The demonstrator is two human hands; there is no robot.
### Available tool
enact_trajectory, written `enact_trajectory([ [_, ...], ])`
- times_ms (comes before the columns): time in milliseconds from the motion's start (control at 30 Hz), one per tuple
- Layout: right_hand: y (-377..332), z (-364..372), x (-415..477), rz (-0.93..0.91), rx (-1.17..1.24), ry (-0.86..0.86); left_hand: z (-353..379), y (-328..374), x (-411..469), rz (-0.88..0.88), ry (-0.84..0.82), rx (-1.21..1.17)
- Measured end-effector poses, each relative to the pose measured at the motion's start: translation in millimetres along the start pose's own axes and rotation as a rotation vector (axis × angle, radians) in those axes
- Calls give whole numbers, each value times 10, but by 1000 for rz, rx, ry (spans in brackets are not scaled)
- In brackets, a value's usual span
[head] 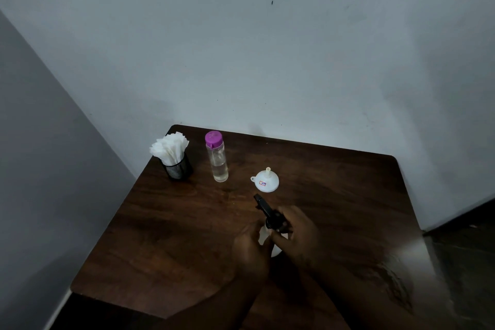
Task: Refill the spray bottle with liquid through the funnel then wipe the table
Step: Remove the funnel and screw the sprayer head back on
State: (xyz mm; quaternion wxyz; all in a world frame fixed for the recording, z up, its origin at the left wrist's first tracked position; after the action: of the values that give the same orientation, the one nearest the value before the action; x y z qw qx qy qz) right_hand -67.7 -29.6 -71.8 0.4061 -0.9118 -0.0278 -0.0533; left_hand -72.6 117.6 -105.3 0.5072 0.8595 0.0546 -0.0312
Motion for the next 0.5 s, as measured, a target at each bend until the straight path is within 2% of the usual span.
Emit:
enact_trajectory([
  [100, 4, 24, 35, -16, -48, -33, 2, 1, -3, 9, 7, -14],
  [333, 112, 38, 13, 67, 49, 71, -19, 11, 1, 12, 13, 4],
  [433, 102, 55, 65, 21, 103, -18, -34, 44, -4, 39, 27, 16],
  [500, 108, 90, 82, 11, 57, -87, -36, 60, -7, 42, 19, -3],
])
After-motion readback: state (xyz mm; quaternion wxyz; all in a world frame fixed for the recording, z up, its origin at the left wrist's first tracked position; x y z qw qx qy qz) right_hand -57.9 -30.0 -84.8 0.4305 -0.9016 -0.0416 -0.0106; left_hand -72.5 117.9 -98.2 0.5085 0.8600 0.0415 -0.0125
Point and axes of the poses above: each hand's wrist, its own x-axis towards the middle knuckle, its own z-axis out of the palm, y = z × x, the point moved 10 cm from there along x, towards the middle knuckle, and after that the axes turned 3 degrees about -x, right-handed, at the moved point
